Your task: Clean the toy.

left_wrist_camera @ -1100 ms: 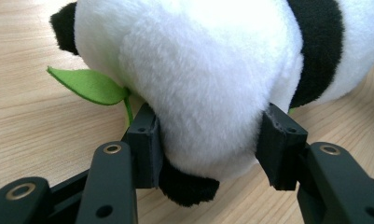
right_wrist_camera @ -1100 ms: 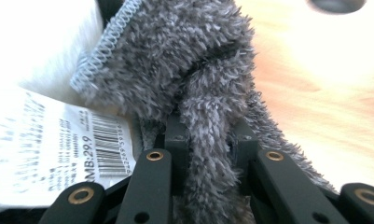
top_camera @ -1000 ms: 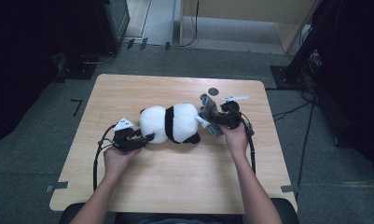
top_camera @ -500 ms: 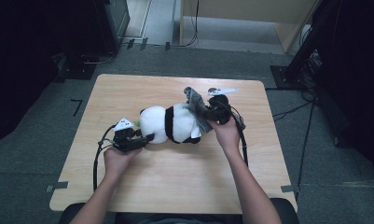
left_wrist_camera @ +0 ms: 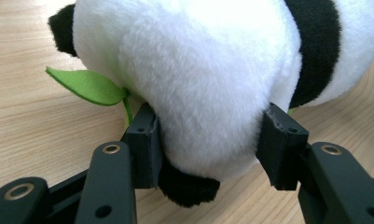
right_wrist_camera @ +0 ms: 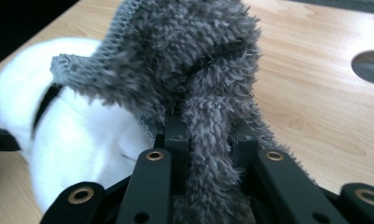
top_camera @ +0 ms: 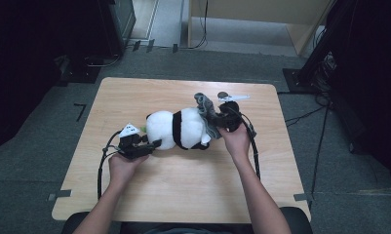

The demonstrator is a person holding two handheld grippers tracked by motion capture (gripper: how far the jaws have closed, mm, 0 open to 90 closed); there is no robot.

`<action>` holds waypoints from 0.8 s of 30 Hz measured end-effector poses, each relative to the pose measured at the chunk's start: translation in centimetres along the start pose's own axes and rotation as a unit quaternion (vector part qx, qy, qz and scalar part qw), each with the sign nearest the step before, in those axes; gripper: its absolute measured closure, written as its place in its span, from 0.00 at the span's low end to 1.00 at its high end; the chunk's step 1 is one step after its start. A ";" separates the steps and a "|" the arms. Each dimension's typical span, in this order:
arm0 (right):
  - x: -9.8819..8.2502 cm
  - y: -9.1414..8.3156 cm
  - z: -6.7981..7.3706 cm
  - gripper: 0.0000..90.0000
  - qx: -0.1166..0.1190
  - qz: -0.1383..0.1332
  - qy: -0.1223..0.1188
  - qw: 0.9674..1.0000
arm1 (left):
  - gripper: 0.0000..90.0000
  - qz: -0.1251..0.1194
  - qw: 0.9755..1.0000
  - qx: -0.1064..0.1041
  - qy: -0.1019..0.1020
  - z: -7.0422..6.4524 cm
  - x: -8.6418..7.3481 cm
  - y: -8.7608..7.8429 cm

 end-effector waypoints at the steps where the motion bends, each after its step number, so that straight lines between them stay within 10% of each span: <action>1: -0.2 0.1 -0.1 0.84 -0.003 0.004 0.000 1.000 | 0.52 0.000 1.000 0.000 0.000 0.0 0.0 0.0; 24: -4.5 5.4 -1.4 0.84 -0.016 0.095 0.009 0.995 | 0.51 0.003 1.000 -0.006 -0.005 0.2 -0.1 0.0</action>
Point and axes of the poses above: each handheld gripper's, and its own axes: y roughly forward along the jaws, x roughly out of its top, z roughly to its left, the point moved 2 cm from there along y, roughly forward along the jaws, and after that the axes turned 2 degrees about y, right-handed, at the moved point
